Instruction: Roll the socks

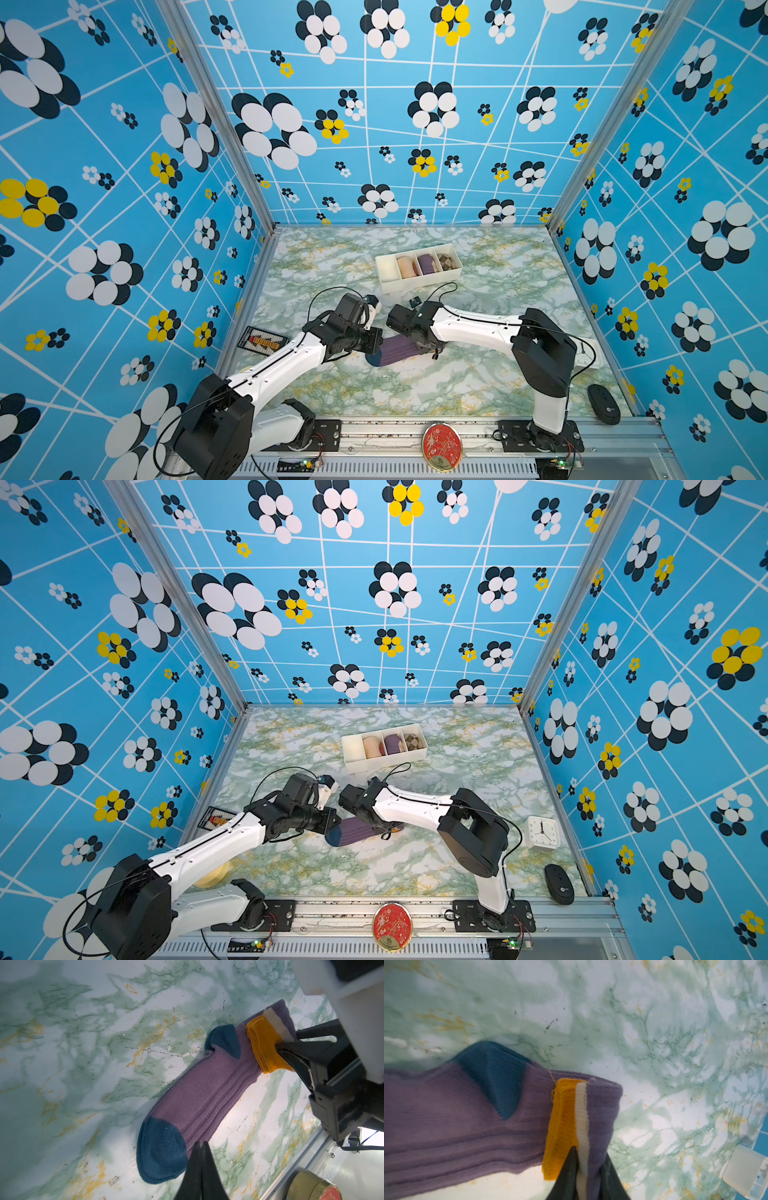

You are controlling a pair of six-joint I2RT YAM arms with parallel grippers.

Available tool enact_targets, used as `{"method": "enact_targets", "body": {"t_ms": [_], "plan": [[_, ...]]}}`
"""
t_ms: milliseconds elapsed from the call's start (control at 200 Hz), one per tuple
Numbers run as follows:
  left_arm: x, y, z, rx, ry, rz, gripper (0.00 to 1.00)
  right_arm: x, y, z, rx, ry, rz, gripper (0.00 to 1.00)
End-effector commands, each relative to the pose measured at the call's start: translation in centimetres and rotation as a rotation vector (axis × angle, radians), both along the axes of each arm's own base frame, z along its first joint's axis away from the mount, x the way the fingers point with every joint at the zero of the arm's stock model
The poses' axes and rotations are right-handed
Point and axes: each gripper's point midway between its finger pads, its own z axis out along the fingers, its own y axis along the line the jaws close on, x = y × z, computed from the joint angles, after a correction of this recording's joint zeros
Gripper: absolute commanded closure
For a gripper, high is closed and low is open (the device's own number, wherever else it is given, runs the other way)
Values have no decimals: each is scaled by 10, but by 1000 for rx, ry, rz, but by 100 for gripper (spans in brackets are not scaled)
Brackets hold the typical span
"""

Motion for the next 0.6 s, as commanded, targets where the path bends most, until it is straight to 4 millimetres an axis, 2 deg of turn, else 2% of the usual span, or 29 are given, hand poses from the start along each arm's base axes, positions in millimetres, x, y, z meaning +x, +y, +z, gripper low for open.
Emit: {"method": "enact_targets", "body": {"t_ms": [0,600], "plan": [[1,0,8,-24,-15,0,95,-2,5,-1,-10,0,-3,77],[1,1,12,-30,-24,2,95,-17,28,-13,91,66,31,72]]}}
